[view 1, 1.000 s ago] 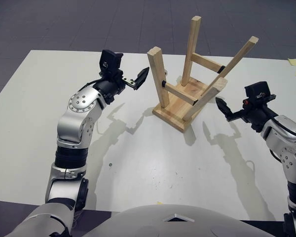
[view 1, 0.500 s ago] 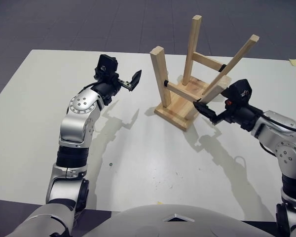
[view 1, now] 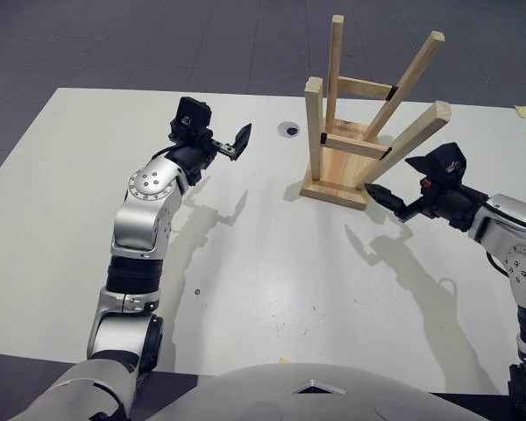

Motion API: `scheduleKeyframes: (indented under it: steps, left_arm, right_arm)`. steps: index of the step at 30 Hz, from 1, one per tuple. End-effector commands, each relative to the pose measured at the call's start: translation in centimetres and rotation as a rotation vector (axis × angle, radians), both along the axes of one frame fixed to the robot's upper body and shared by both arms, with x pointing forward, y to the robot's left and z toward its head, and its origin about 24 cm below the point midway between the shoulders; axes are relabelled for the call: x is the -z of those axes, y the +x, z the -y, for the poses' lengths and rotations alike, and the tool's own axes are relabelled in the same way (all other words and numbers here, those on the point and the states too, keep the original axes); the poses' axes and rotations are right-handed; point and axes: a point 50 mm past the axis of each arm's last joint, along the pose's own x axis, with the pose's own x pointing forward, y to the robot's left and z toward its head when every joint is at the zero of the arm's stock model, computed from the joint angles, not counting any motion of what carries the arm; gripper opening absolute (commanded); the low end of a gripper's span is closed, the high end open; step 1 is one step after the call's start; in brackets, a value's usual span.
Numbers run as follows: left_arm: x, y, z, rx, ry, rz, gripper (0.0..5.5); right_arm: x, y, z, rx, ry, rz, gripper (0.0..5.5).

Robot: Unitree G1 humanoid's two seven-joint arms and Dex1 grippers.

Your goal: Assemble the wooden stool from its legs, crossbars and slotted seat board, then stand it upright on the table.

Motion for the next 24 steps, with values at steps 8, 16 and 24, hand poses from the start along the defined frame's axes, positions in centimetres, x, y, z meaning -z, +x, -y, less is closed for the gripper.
scheduleKeyframes:
  steps: [8, 16, 24]
  left_arm:
    - [-1.9, 2.7, 2.3, -0.005, -0.032, 0.044, 5.37]
    - [-0.6, 2.3, 2.4, -0.026, -0.038, 0.022, 5.37]
    - [-1.6, 3.6, 3.6, -0.050, -0.074, 0.127, 5.37]
  right_arm:
    - [0.5, 2.9, 2.0, 0.607, 0.003, 0.327, 5.40]
    - [2.4, 1.6, 0.4, 0.817, 0.173, 0.286, 5.40]
    - [0.7, 3.5, -1.3, 0.759, 0.244, 0.366, 5.40]
